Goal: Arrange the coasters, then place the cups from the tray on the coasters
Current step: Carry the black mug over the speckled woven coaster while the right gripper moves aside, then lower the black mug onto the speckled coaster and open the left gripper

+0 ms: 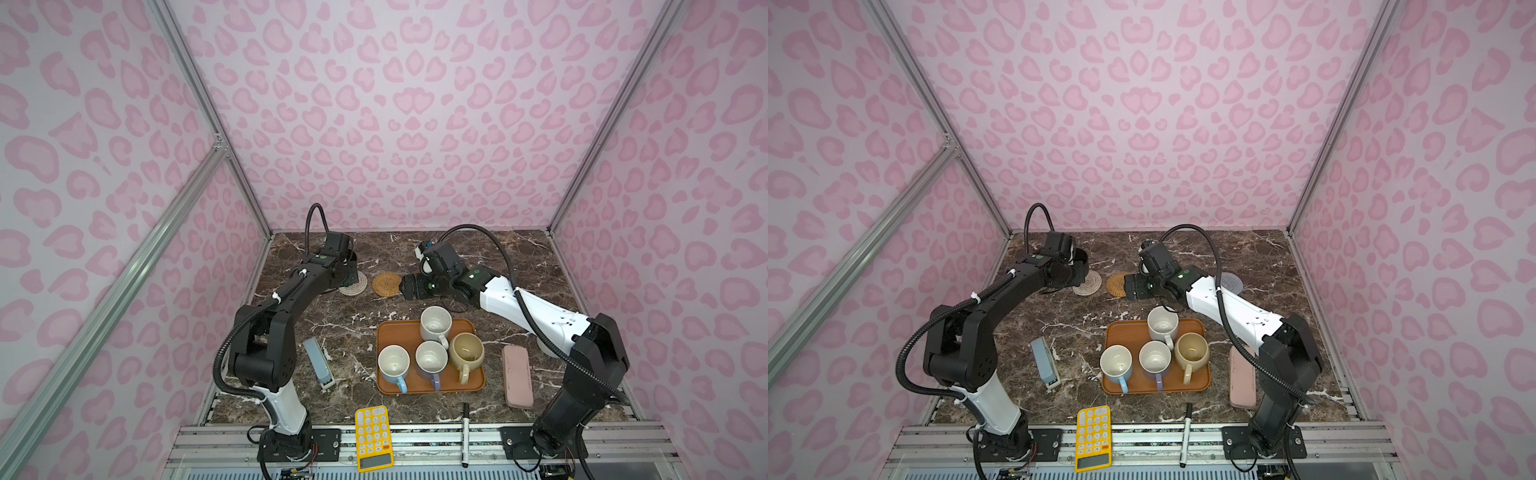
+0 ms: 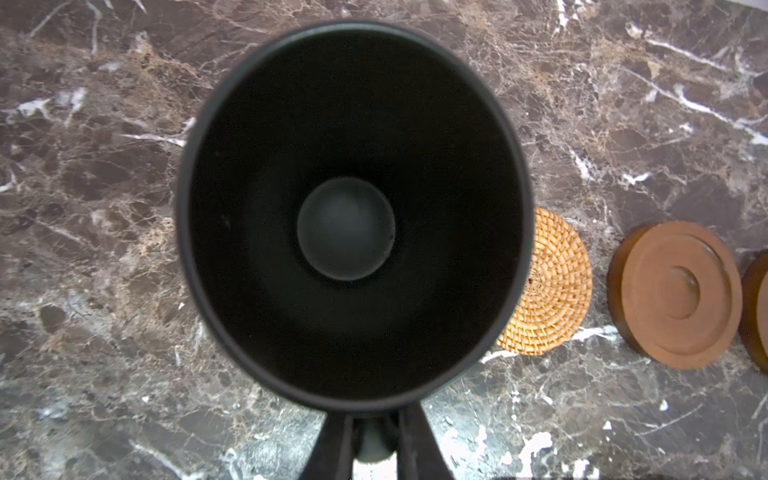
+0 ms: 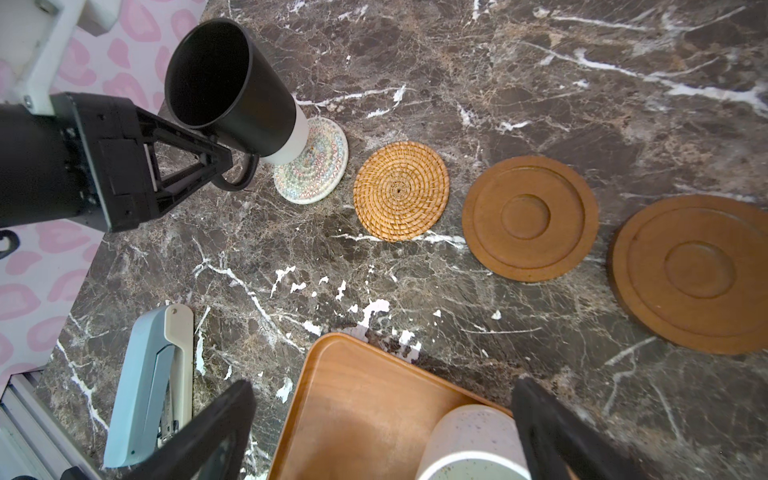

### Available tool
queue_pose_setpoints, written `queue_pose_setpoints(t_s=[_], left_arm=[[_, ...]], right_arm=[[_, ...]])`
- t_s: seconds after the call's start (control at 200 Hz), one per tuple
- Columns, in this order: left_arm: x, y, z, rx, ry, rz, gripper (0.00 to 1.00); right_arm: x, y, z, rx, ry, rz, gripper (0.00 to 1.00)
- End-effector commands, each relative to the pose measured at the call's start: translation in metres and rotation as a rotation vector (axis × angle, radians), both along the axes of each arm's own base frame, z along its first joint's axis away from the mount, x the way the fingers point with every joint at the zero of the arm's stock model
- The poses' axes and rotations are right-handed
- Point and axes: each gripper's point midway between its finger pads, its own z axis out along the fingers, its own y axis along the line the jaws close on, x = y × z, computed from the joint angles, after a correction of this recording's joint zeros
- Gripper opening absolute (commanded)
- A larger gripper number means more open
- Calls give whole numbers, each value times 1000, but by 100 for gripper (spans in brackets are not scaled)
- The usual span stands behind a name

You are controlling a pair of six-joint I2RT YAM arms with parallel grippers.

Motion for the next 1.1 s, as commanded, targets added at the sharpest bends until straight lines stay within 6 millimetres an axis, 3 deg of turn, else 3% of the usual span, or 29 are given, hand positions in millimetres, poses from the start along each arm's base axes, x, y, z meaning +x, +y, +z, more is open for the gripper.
queue_pose_setpoints(t_s=[0.0,0.03,0.045,0.32,0.49,0.865,1.095], left_arm=[[15,-1,9,-1,-75,-12,3],[17,-3,15,-16,-96,-15,3],[11,-3,8,-17,-81,-16,3],[6,-4,-7,-18,-59,-29,3],[9,-9,8,-47,-110,-36,3],[5,-3,-16,-13,-49,-14,3],[3,-4,-16,-18,-41,-19,20]], right_arm=[[-1,-2,-4,-3,6,-5,98],[-1,-2,-4,-3,6,-4,99],[-1,-2,-4,-2,6,-5,99],[-2,-3,-7,-8,13,-3,98],[-4,-7,-8,-13,8,-7,99],[-9,-16,-14,-29,15,-14,99],[-13,-24,-18,-32,26,-27,98]])
